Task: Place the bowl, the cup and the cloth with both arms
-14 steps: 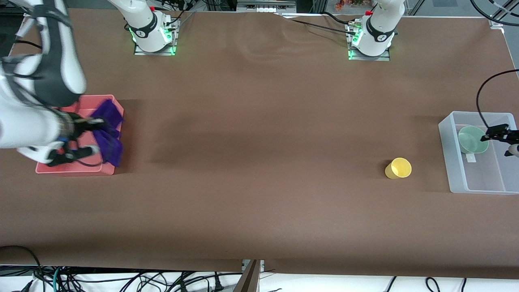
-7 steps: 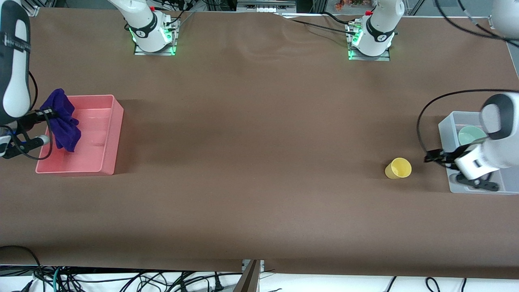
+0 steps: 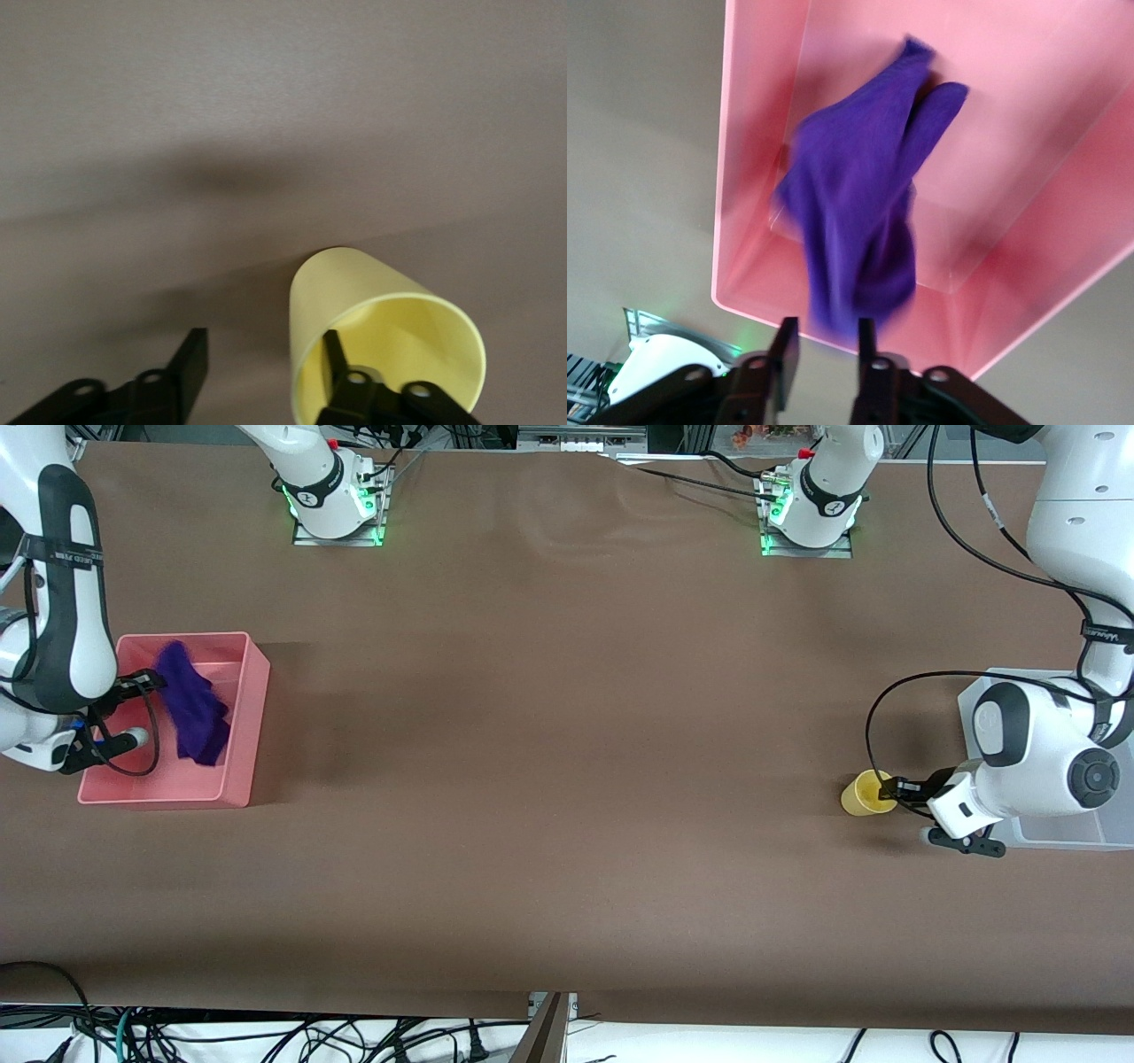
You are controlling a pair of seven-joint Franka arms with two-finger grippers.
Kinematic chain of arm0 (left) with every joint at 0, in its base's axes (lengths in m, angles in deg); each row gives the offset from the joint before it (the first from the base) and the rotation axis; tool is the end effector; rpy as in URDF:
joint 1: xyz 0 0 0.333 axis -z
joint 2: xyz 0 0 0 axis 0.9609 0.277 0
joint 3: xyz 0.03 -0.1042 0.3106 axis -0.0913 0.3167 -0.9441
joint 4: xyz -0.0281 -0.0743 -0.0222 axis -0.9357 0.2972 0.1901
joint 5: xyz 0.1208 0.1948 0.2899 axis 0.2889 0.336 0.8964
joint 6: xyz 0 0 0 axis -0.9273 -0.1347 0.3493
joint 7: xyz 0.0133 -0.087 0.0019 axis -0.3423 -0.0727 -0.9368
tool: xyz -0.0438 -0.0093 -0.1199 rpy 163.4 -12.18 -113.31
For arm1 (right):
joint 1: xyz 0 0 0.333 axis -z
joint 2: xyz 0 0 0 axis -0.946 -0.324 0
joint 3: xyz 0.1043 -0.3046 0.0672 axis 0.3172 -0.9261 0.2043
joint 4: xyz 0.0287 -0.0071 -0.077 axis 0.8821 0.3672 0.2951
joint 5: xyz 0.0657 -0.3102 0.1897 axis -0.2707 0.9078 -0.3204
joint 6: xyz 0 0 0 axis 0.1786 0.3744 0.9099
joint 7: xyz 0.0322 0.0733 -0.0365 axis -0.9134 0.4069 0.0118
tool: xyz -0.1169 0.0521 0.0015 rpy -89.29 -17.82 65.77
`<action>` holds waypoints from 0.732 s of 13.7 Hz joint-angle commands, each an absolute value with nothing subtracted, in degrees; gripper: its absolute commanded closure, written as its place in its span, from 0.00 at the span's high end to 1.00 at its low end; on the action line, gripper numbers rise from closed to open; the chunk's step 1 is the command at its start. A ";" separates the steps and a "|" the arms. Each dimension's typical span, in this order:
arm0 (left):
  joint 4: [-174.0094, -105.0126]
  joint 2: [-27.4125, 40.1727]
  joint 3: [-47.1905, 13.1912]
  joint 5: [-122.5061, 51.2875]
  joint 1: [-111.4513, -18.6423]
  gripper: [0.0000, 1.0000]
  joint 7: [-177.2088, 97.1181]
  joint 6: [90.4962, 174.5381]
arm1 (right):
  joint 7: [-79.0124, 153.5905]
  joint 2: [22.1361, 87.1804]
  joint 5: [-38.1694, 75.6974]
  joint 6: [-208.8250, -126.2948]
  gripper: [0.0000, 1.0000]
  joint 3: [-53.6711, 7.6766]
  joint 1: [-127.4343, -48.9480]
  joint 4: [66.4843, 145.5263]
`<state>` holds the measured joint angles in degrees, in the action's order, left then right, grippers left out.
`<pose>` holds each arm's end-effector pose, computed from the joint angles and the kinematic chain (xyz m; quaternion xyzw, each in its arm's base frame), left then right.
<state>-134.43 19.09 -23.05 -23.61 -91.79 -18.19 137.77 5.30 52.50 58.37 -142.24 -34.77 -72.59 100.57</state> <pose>0.6483 0.0824 0.2216 0.9918 -0.0835 -0.0750 0.0612 0.5681 -0.1471 0.3474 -0.9493 -0.1822 0.2546 0.0276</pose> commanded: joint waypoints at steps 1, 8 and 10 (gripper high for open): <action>-134.63 18.46 -23.11 -25.04 -91.23 0.00 -18.21 138.31 | 5.58 56.05 56.06 -138.36 1.00 -33.81 -72.41 94.81; -130.87 9.08 -23.55 -23.02 -91.85 0.00 -16.90 123.25 | 23.34 63.78 59.20 -128.84 1.00 -19.32 -72.67 83.01; -126.66 7.31 -24.25 -18.04 -92.64 0.00 -11.39 114.88 | 23.95 66.94 58.78 -131.37 1.00 -18.96 -72.76 82.04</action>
<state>-129.39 9.91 -23.48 -21.54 -91.86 -16.08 121.48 23.39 64.02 58.38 -130.17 -19.57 -73.65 82.64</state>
